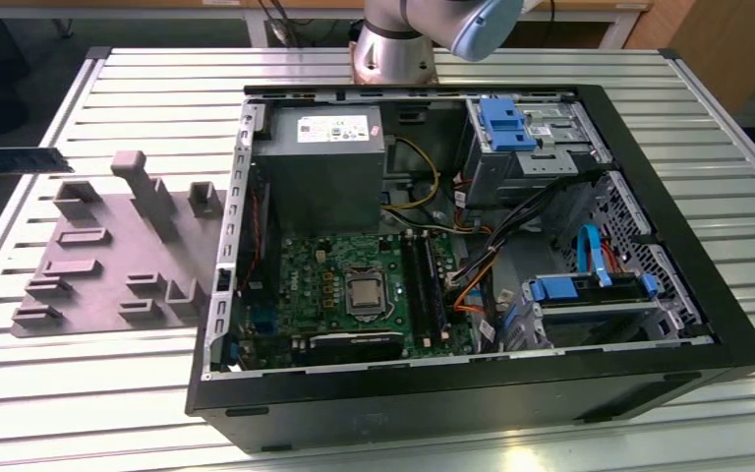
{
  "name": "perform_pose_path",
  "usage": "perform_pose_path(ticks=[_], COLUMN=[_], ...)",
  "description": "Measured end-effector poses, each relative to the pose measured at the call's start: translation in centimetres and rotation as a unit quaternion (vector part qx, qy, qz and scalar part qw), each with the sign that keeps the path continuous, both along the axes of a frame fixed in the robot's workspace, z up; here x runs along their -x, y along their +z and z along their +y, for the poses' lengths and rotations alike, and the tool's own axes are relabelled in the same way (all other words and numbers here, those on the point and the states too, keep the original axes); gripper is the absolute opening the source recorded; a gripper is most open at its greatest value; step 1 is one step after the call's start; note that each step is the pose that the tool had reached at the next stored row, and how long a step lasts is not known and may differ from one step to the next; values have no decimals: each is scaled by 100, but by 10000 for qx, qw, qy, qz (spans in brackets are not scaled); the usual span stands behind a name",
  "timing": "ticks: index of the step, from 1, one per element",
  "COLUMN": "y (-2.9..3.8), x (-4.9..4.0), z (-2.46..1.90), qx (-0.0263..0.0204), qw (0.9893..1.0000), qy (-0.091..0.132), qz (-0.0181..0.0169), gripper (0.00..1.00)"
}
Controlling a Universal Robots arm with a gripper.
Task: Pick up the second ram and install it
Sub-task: 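Pick up the second ram and move it above second insertion slot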
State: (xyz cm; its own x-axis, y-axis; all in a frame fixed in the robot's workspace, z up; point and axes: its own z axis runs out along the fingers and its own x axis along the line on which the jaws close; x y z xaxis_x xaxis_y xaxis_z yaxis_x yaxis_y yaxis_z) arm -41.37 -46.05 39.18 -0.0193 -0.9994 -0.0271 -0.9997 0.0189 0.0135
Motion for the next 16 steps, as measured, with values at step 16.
perform_pose_path(ticks=[16], y=[142], x=[0], z=[1], qx=[0], qw=[10000], qy=[0], qz=[0], gripper=[14])
